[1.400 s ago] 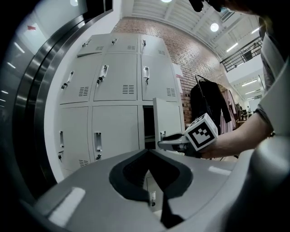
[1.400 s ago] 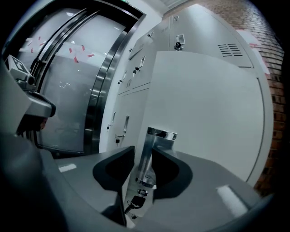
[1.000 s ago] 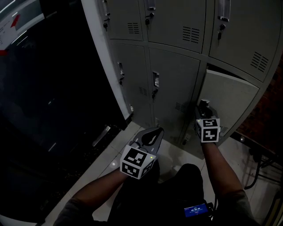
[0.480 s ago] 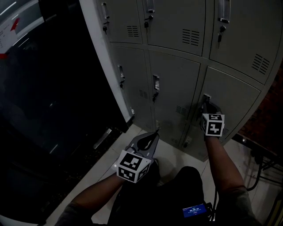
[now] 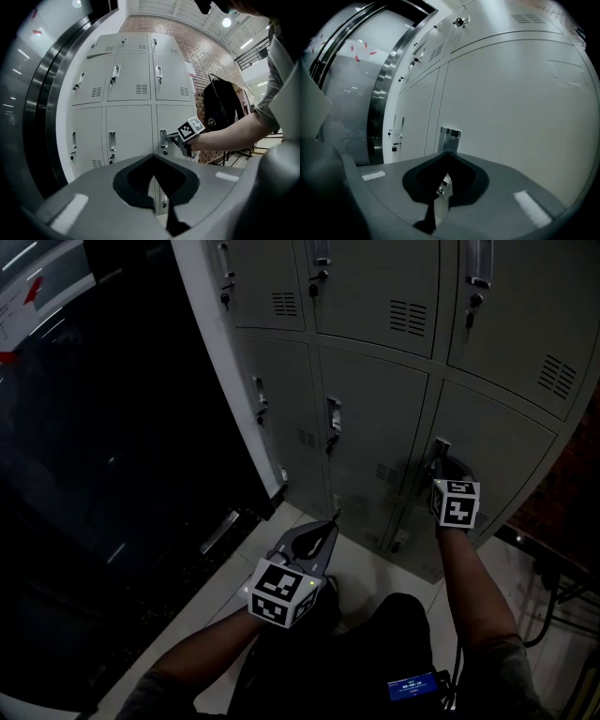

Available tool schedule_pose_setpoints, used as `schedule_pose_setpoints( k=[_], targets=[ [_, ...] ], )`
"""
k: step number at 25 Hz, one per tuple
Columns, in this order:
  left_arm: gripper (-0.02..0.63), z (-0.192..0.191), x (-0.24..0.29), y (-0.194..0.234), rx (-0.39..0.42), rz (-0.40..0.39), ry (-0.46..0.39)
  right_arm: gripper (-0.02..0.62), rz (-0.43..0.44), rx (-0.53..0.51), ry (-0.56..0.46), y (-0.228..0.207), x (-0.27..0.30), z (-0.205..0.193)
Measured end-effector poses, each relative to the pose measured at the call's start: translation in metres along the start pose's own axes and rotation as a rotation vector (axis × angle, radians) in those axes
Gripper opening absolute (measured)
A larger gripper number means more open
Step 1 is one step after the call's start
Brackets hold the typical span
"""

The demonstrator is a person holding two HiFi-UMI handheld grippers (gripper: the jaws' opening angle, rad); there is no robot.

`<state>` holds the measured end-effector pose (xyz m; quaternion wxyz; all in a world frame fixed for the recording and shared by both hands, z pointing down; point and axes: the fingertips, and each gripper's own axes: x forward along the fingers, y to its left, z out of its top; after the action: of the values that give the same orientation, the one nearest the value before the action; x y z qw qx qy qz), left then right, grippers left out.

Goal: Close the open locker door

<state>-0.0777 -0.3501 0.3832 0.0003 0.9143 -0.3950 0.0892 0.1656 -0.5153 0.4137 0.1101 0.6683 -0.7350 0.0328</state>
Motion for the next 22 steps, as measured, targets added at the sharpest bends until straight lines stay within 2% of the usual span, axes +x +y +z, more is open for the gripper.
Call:
schedule_pose_setpoints(
  k=[14, 22],
  targets=[
    [0.002, 0.007, 0.004, -0.007, 0.011, -0.018, -0.015, 0.0, 0.022, -0.044, -0.016, 0.008, -0.019, 0.003],
    [0.002, 0.025, 0.028, -0.038, 0.015, -0.085, -0.049, 0.0, 0.067, -0.002, -0.052, 0.01, -0.087, 0.004]
  ],
)
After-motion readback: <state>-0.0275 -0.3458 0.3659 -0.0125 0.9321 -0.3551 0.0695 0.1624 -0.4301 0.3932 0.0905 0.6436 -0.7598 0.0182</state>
